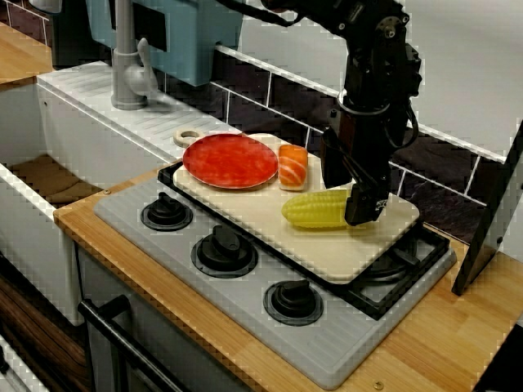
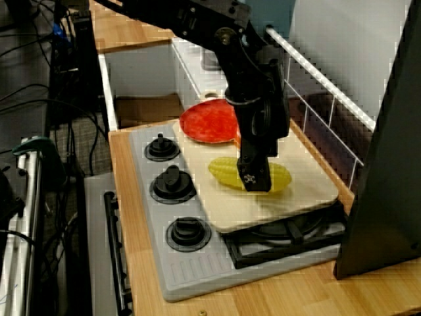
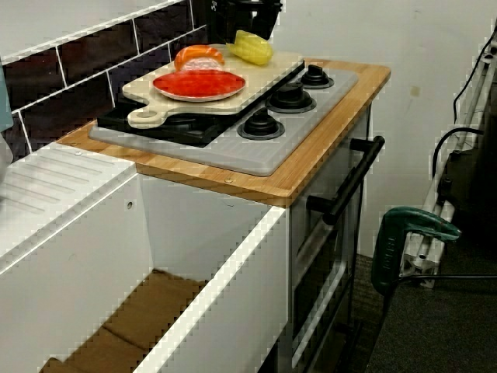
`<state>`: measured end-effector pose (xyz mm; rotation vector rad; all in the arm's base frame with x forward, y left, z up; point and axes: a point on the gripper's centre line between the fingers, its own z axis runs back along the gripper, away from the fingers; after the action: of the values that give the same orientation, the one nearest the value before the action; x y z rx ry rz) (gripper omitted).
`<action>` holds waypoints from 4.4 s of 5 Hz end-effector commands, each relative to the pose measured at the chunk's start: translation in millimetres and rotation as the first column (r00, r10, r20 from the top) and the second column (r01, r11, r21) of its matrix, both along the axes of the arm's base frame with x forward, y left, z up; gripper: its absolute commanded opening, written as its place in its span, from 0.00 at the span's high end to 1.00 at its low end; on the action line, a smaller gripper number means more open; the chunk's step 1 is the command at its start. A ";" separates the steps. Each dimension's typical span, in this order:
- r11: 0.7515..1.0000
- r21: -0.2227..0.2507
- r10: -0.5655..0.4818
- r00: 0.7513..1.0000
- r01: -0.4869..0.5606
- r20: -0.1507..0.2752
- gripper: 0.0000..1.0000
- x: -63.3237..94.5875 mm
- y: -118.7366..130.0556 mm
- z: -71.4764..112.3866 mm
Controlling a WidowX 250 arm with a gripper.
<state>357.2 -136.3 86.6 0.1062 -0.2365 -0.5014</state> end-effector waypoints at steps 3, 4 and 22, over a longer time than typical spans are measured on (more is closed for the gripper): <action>1.000 -0.002 -0.009 1.000 0.009 0.014 1.00 -6.3 -2.1 -1.3; 1.000 -0.020 -0.009 1.000 0.009 0.018 1.00 -6.7 -1.4 10.1; 0.948 -0.147 0.299 0.949 -0.284 0.097 0.00 -5.8 105.0 52.4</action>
<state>349.9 -29.0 111.9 0.0416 -0.2760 -0.1807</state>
